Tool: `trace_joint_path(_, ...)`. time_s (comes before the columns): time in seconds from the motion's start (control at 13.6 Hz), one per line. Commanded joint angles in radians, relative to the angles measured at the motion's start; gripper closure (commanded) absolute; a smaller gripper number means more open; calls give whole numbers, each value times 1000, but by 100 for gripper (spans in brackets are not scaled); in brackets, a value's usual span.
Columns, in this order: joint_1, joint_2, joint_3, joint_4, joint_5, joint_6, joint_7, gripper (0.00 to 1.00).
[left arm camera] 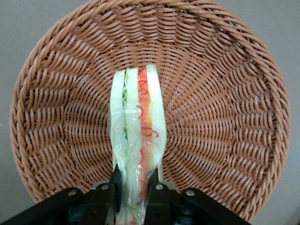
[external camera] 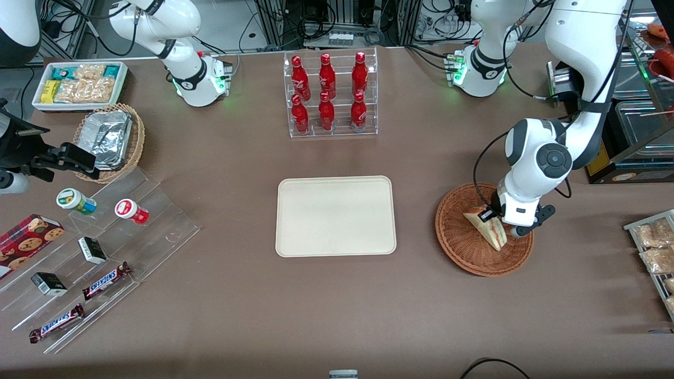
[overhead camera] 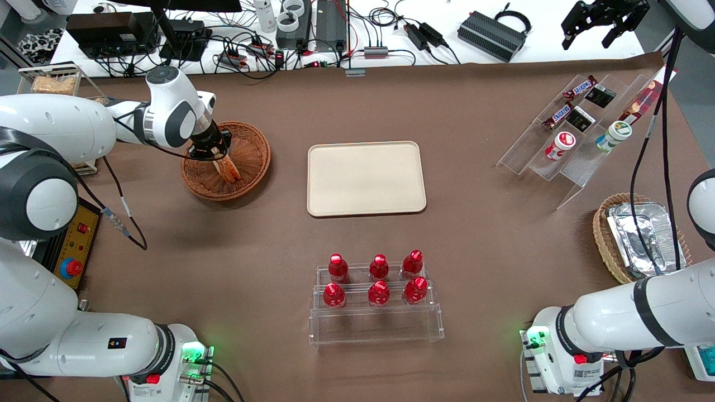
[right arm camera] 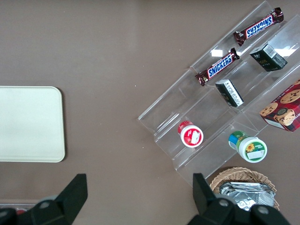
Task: Place sandwich from basket to tray
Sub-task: 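Lower the left gripper and close it on the wrapped sandwich, then lift the sandwich and carry it with the left gripper over the tray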
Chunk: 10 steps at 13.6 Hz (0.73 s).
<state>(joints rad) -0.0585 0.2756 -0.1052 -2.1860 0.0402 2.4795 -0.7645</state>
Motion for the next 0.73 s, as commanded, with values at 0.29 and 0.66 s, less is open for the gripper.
trace_joint_path(0.29,5,-50,1,-3,27,-34,-9,100)
trace_joint_path(0.66,0,-140,-2,67,27,-282,42,100)
